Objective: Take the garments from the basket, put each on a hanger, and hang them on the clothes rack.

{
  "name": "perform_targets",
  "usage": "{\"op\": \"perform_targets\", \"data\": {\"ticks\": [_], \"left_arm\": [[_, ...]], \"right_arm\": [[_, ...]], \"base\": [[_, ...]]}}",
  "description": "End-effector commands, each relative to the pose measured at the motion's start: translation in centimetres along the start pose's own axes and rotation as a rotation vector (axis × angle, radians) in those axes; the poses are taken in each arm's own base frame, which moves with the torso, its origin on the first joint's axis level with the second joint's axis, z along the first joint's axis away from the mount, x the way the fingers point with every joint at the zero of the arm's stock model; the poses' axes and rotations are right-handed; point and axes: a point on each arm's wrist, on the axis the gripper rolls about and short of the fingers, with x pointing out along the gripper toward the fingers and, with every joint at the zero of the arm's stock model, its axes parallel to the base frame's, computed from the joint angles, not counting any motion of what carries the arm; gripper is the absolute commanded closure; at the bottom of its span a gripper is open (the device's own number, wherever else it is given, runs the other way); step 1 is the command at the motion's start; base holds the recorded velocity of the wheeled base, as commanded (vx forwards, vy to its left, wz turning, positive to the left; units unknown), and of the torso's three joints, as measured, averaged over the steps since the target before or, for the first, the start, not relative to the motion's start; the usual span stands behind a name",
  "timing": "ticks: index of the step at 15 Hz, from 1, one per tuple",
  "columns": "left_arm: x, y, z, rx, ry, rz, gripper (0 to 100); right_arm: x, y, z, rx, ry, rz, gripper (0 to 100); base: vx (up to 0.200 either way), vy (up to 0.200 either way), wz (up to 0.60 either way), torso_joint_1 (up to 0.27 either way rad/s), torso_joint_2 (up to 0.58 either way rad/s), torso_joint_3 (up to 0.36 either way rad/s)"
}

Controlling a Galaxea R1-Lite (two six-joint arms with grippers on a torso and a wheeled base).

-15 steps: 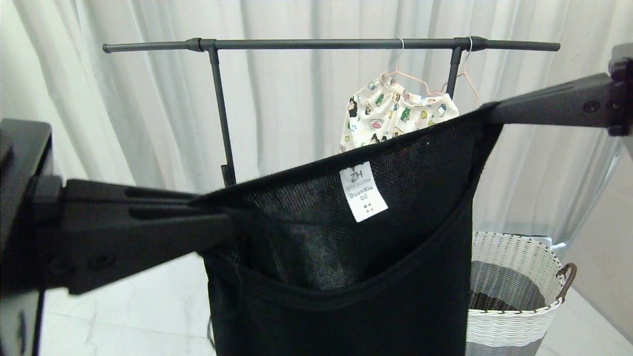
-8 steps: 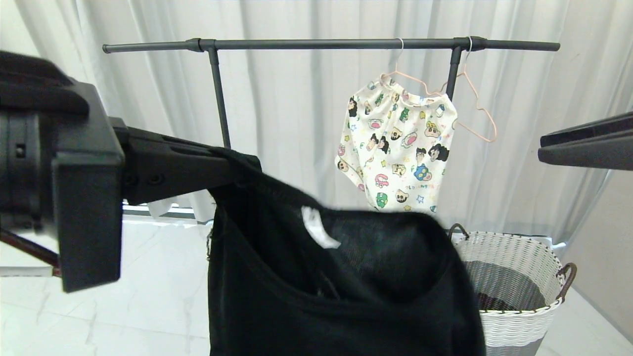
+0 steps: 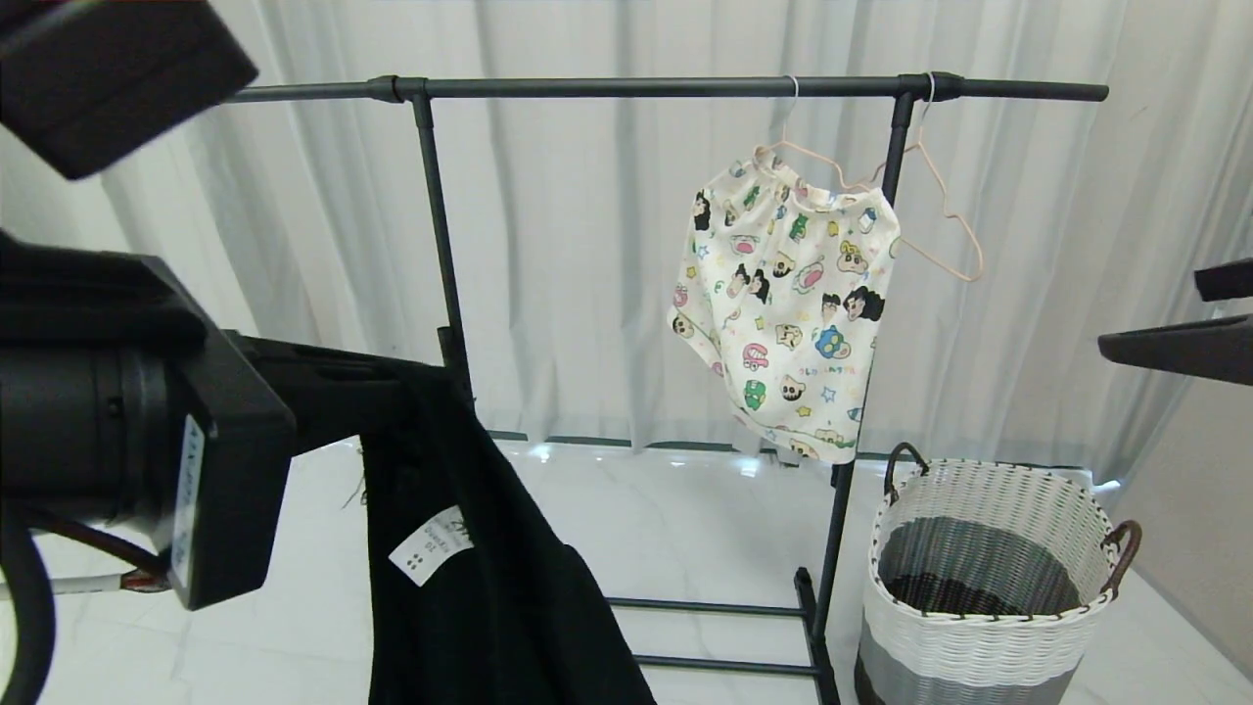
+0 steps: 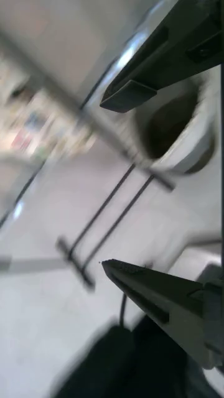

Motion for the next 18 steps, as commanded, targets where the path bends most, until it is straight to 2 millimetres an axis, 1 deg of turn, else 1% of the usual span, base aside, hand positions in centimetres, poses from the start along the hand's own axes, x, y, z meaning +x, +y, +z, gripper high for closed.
{"op": "perform_targets", "data": {"ticks": [1,2,3,4,5,6,8,10,12,15,18], "left_arm": [[-1.4,1.8,-3.2,-0.045,0.046,0.141,100],[-1.7,2.3,-4.3,-0.064,0.044,0.181,100],[-1.8,2.5,-4.8,-0.074,0.041,0.202,100],[-1.9,3.0,-5.7,-0.102,0.02,0.254,100],[-1.8,3.3,-6.2,-0.116,0.015,0.293,100],[-1.4,3.9,-7.0,-0.127,0.036,0.359,100],[-0.9,4.5,-8.0,-0.134,0.089,0.419,100],[-0.8,4.7,-8.3,-0.139,0.103,0.436,100],[-0.8,4.8,-8.4,-0.144,0.104,0.445,100],[-0.8,4.8,-8.4,-0.144,0.104,0.445,100],[-0.8,4.8,-8.4,-0.144,0.106,0.445,100]], "right_arm": [[-0.6,-2.5,-1.4,0.071,0.088,-0.208,0],[-0.7,-2.9,-1.9,0.088,0.105,-0.25,0],[-0.6,-3.2,-2.1,0.096,0.11,-0.269,0],[-0.6,-3.4,-2.7,0.105,0.124,-0.308,0],[-0.7,-3.5,-3.1,0.103,0.144,-0.366,0],[-0.6,-3.7,-3.6,0.103,0.17,-0.449,0],[-0.4,-3.7,-4.3,0.107,0.194,-0.463,0],[0.1,-4.0,-4.2,0.147,0.165,-0.473,0],[1.3,-4.5,-3.5,0.217,0.092,-0.473,0],[1.8,-5.0,-3.4,0.236,0.087,-0.481,0],[1.9,-5.0,-3.1,0.237,0.058,-0.448,0]], "base": [[0.0,0.0,0.0,0.0,0.0,0.0],[0.0,0.0,0.0,0.0,0.0,0.0],[0.0,0.0,0.0,0.0,0.0,0.0],[0.0,0.0,0.0,0.0,0.0,0.0],[0.0,0.0,0.0,0.0,0.0,0.0],[0.0,0.0,0.0,0.0,0.0,0.0],[0.0,0.0,0.0,0.0,0.0,0.0],[0.0,0.0,0.0,0.0,0.0,0.0],[0.0,0.0,0.0,0.0,0.0,0.0],[0.0,0.0,0.0,0.054,-0.26,-0.212],[0.0,0.0,0.0,0.185,-0.46,-0.284]]}}
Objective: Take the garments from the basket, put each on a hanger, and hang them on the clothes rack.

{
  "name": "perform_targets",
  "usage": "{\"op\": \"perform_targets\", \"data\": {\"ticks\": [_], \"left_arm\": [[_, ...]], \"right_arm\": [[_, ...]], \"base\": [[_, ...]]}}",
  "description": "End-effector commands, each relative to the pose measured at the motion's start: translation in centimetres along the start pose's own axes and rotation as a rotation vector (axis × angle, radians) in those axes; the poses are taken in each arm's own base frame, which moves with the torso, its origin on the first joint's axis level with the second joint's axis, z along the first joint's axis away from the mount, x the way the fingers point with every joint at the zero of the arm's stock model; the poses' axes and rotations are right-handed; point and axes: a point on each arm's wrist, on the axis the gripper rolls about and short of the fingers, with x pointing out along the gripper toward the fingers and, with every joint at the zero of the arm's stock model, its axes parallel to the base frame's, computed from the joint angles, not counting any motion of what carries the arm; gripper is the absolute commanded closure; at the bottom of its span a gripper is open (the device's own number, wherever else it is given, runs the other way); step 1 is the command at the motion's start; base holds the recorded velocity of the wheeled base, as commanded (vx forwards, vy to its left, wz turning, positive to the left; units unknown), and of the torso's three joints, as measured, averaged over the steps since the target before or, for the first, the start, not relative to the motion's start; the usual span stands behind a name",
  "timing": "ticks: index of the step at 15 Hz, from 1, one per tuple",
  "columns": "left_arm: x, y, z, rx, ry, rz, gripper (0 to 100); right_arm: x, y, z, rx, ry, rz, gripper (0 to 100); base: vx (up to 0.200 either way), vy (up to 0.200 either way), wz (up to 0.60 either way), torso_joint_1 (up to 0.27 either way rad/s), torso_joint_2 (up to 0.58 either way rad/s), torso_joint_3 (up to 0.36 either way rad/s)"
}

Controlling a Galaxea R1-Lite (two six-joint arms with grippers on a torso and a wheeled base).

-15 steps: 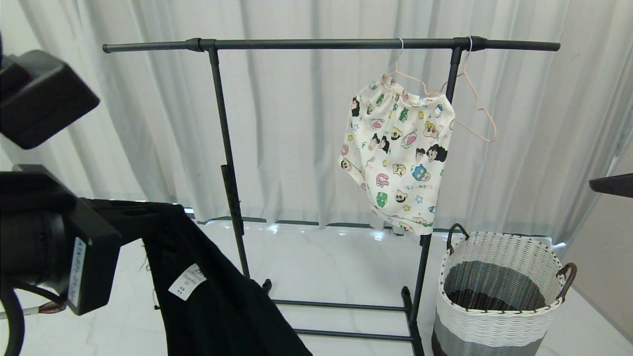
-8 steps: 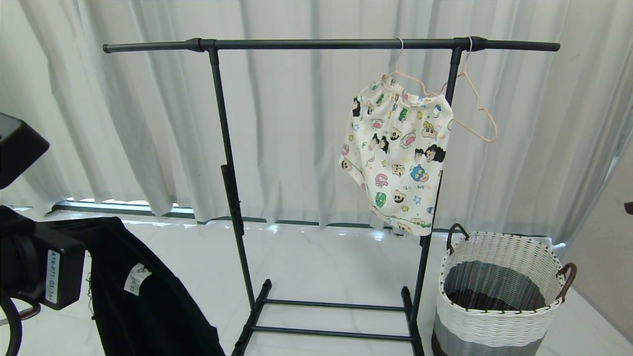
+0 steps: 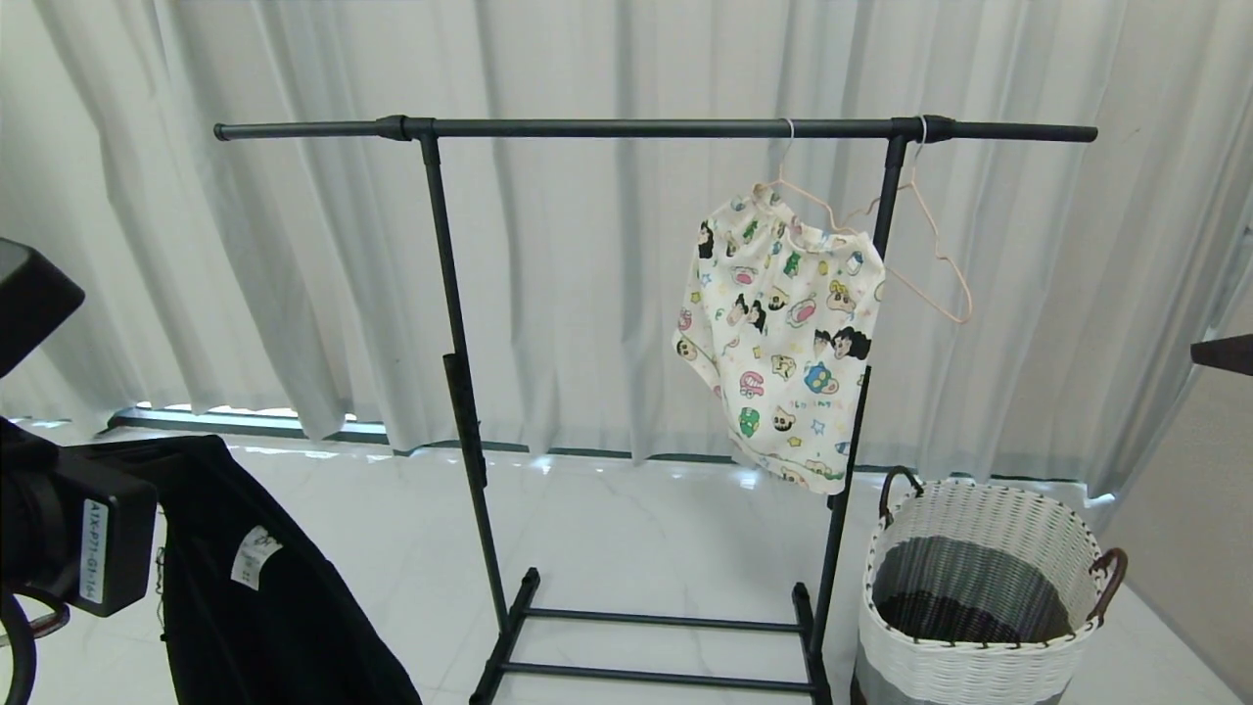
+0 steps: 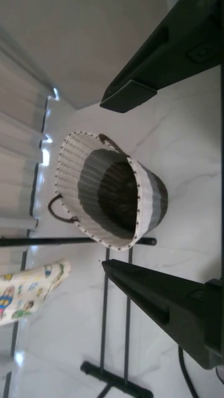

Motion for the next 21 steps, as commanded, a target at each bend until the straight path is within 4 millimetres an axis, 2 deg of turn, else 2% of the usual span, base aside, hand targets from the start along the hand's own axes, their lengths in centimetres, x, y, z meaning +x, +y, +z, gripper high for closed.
{"op": "perform_targets", "data": {"ticks": [1,7,16,19,21], "left_arm": [[0.0,0.0,0.0,0.001,0.002,0.0,100],[0.1,-0.1,-0.8,0.044,0.019,-0.005,100],[0.2,-0.2,-0.6,0.046,0.008,-0.002,100],[0.2,-0.1,-0.5,0.045,0.003,-0.001,100],[0.1,-0.1,-0.5,0.043,0.001,-0.004,100]], "right_arm": [[0.2,0.1,0.1,-0.002,0.004,0.011,0],[0.4,0.2,0.1,-0.005,0.011,0.018,0],[0.9,0.3,0.1,-0.012,0.015,0.015,0],[1.6,0.5,0.6,-0.006,-0.009,0.019,0],[1.9,0.7,0.8,-0.003,-0.025,0.046,0]], "base": [[0.0,0.0,0.0,0.178,-0.45,-0.29],[0.0,0.0,0.0,0.19,-0.47,-0.286],[0.0,0.0,0.0,0.225,-0.5,-0.279],[0.0,0.0,0.0,0.102,-0.21,-0.121],[0.2,0.0,0.0,0.029,-0.05,-0.029]]}}
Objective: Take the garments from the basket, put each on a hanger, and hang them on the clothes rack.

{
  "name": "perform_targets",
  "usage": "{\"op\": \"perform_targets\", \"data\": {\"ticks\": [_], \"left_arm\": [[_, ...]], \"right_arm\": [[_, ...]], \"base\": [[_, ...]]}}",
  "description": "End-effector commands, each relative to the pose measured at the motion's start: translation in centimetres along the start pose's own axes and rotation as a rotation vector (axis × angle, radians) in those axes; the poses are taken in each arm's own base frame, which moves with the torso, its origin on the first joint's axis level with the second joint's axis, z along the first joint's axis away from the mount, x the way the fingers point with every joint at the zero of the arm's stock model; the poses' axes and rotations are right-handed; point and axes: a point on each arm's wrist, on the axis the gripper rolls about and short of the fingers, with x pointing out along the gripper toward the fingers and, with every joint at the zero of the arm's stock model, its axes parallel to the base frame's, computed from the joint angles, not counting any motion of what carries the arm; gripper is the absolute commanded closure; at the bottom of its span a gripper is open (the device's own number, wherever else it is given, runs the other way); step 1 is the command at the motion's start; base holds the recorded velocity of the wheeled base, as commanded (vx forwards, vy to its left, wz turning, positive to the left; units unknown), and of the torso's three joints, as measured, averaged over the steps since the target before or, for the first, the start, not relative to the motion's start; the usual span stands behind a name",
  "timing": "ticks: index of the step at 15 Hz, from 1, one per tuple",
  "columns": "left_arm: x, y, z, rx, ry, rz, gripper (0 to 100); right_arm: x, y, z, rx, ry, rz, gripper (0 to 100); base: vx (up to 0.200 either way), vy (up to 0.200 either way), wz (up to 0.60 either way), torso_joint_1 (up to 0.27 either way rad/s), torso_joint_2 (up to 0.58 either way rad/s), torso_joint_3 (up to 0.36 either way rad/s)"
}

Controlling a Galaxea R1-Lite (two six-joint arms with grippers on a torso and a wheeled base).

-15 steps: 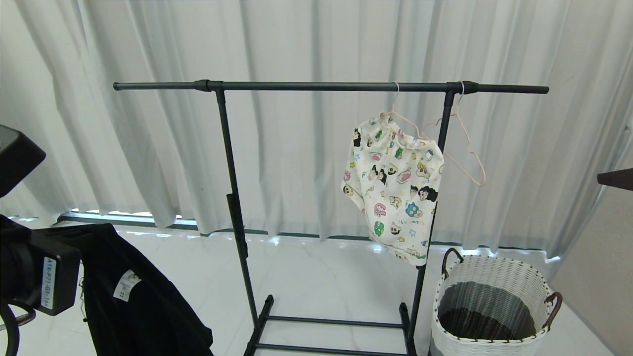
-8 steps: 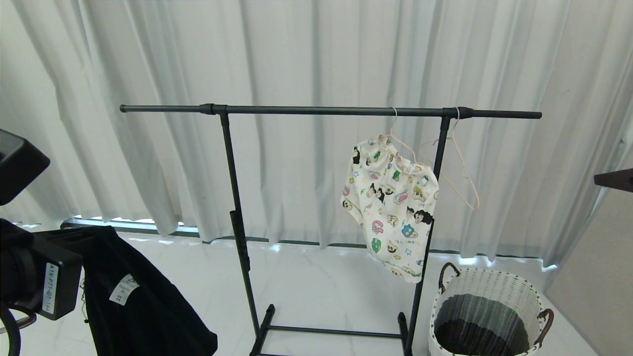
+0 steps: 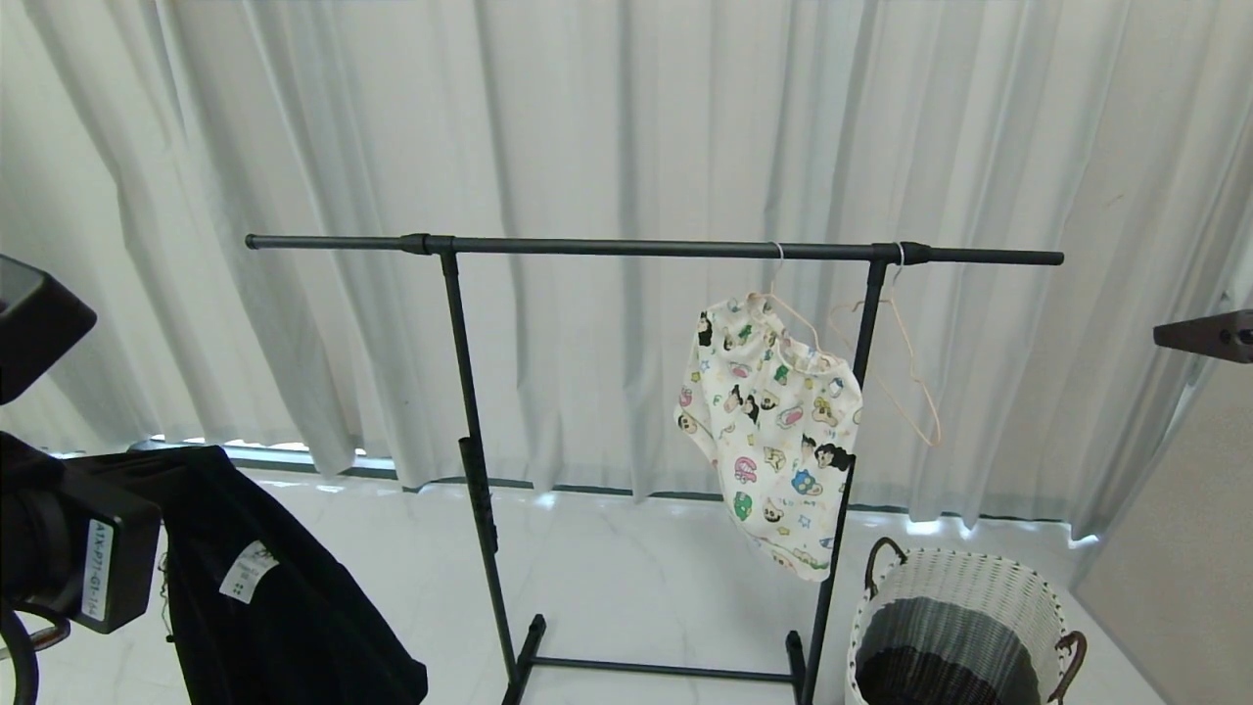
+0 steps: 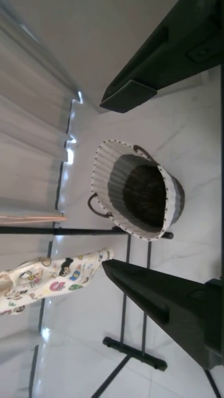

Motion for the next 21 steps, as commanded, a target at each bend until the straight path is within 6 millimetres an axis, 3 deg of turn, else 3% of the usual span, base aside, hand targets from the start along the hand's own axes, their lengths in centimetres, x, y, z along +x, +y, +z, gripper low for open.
{"op": "perform_targets", "data": {"ticks": [1,9,14,16,21], "left_arm": [[0.0,0.0,0.1,-0.001,-0.002,-0.001,100],[0.2,-0.2,0.2,0.004,-0.006,-0.008,100],[0.8,-0.3,0.3,0.002,0.011,-0.004,100],[0.6,-0.2,0.2,-0.001,0.007,-0.004,100],[1.5,0.0,0.2,-0.031,-0.002,0.037,100]], "right_arm": [[0.6,0.1,0.2,0.003,0.001,0.025,0],[3.2,-0.9,0.1,-0.015,0.041,0.123,0],[7.5,-0.7,-0.3,-0.008,0.033,0.106,0],[9.4,-0.9,-1.6,-0.004,0.095,0.093,0],[15.6,-2.4,-4.7,0.037,0.17,0.076,0]], "base": [[0.2,0.0,0.0,-0.002,-0.02,-0.012],[0.2,0.0,0.0,0.007,0.0,0.001],[0.2,0.0,0.0,0.004,0.0,0.002],[0.2,0.0,0.0,0.002,0.0,-0.002],[0.0,0.0,0.0,0.0,0.0,0.0]]}}
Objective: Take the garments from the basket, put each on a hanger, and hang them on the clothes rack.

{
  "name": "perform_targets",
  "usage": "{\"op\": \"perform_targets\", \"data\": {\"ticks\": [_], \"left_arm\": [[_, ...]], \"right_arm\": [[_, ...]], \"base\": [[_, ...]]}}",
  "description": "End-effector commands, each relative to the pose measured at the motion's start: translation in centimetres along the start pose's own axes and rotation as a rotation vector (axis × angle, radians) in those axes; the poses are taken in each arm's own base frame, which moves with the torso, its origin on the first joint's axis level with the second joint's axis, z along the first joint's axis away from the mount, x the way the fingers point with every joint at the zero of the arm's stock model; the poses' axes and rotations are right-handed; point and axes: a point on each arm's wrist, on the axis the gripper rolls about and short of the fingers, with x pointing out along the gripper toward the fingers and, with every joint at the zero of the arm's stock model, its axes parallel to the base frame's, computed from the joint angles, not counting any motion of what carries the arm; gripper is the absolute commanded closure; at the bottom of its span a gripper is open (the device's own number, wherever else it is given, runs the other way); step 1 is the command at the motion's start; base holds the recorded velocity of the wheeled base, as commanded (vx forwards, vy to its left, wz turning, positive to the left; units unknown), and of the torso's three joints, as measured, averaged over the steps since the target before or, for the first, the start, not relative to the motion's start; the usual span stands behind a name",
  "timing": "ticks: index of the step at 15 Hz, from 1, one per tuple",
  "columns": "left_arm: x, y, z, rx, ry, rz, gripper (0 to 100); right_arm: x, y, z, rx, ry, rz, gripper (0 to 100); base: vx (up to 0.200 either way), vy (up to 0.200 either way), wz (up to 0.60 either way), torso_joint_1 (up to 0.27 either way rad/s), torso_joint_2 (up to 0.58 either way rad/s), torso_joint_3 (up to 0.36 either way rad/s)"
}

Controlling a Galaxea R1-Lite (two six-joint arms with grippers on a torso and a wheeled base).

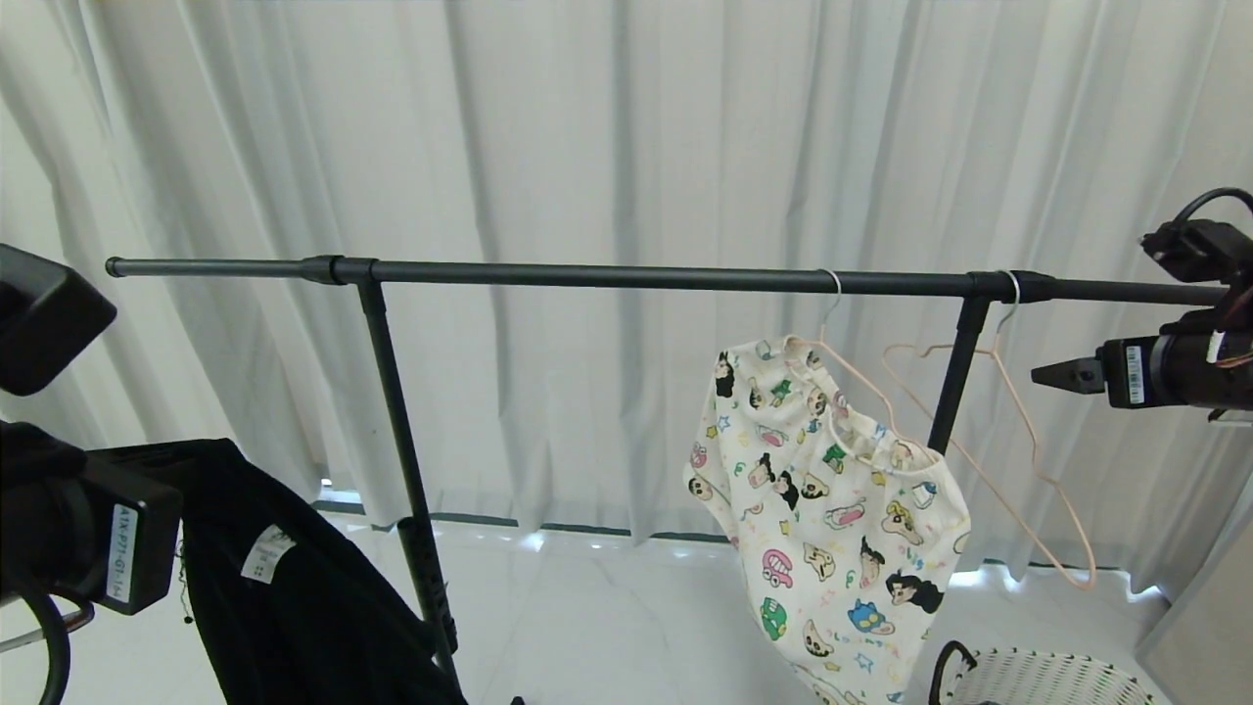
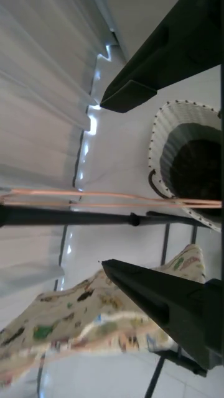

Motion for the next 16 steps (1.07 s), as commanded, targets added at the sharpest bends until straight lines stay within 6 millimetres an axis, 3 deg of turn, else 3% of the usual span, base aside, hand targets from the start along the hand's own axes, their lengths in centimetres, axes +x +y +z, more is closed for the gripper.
{"op": "perform_targets", "data": {"ticks": [1,6,10,16], "left_arm": [[1.0,0.0,-0.1,-0.012,0.004,0.027,100],[0.8,0.2,-0.5,-0.023,-0.011,0.037,100],[-0.2,0.5,-0.6,-0.033,-0.045,0.046,100],[-0.1,0.7,-0.6,-0.036,-0.04,0.056,100]], "right_arm": [[4.1,-1.0,-2.4,0.023,0.118,-0.007,0],[9.3,-1.7,-5.0,0.011,0.155,0.019,0],[10.3,-1.7,-5.6,-0.002,0.182,0.079,0],[11.6,-1.5,-6.2,-0.003,0.193,0.119,0]], "base": [[0.0,0.0,0.0,0.0,0.0,0.0],[0.0,0.0,0.0,0.0,0.0,0.0],[0.0,0.0,0.0,0.0,0.0,0.0],[0.0,0.0,0.0,0.0,0.0,0.0]]}}
